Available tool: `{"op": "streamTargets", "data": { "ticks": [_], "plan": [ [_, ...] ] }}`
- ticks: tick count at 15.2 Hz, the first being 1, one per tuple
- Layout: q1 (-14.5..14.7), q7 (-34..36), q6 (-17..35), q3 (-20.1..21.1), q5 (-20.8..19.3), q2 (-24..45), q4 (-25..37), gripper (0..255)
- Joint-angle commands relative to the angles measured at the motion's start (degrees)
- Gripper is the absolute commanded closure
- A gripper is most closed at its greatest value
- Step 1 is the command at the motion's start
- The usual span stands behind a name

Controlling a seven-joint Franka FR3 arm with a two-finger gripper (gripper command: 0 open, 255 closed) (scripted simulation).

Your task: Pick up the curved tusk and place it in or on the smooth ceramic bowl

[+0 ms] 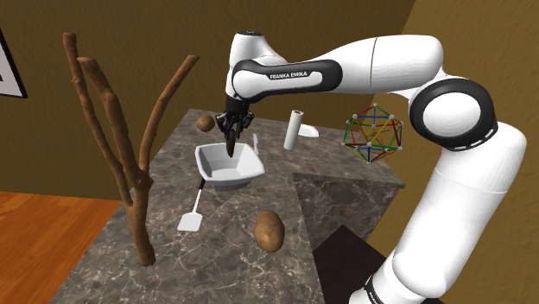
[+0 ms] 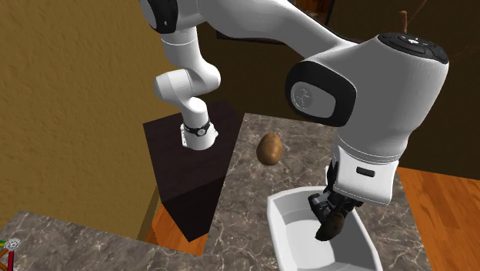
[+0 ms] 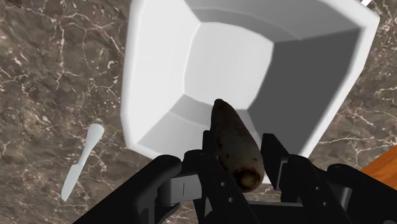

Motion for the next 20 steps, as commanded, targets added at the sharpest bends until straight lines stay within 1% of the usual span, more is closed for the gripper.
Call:
{"op": "streamTargets", "data": {
  "ticks": [1, 4, 5, 10, 14, 20],
  "plan": [
    [0.0, 0.0, 0.1, 0.0, 0.0, 0.0, -0.1, 255],
    [0.0, 0.0, 0.1, 0.0, 0.0, 0.0, -0.1, 255],
    [0.0, 0.0, 0.1, 0.0, 0.0, 0.0, -0.1, 0],
    [0.0, 0.0, 0.1, 0.0, 0.0, 0.0, -0.1, 0],
    [0.2, -0.6, -6.4, 0.3, 0.9, -2.0, 4.6, 0],
    [0.2, -0.6, -6.4, 0.3, 0.9, -2.0, 4.6, 0]
  ]
}}
